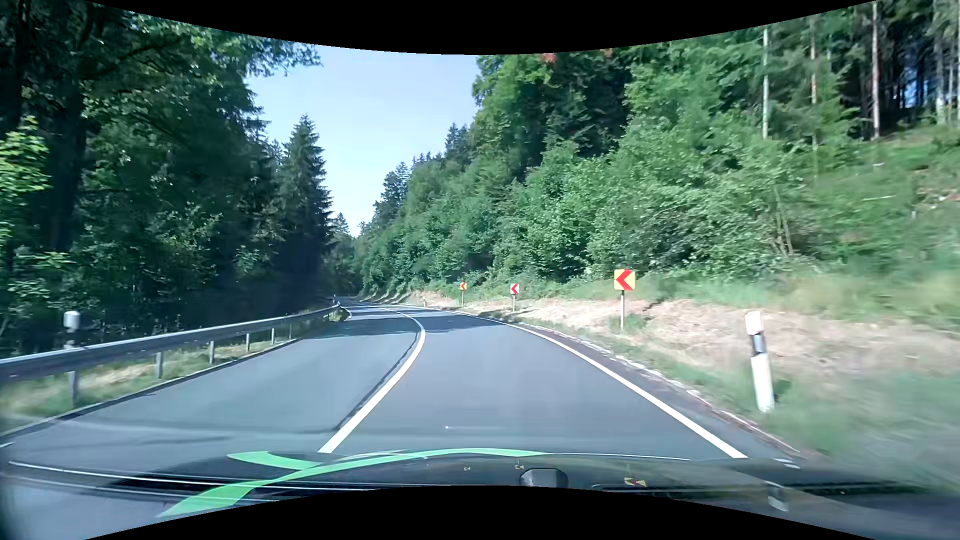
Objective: Follow the waypoints while adhering to traffic rules and regulations
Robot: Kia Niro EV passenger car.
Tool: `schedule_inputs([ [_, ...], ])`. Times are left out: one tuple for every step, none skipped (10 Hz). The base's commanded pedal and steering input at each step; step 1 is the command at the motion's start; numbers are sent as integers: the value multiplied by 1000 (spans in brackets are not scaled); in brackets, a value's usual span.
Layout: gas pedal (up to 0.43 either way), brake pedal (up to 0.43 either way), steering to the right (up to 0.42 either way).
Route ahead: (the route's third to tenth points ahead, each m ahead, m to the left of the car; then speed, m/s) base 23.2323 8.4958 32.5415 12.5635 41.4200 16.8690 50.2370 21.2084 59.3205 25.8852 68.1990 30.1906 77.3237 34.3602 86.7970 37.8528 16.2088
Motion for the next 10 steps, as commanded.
schedule_inputs([
  [169, 0, -60],
  [169, 0, -60],
  [177, 0, -61],
  [189, 0, -61],
  [189, 0, -60],
  [189, 0, -59],
  [189, 0, -59],
  [197, 0, -59],
  [197, 0, -59],
  [197, 0, -58],
])
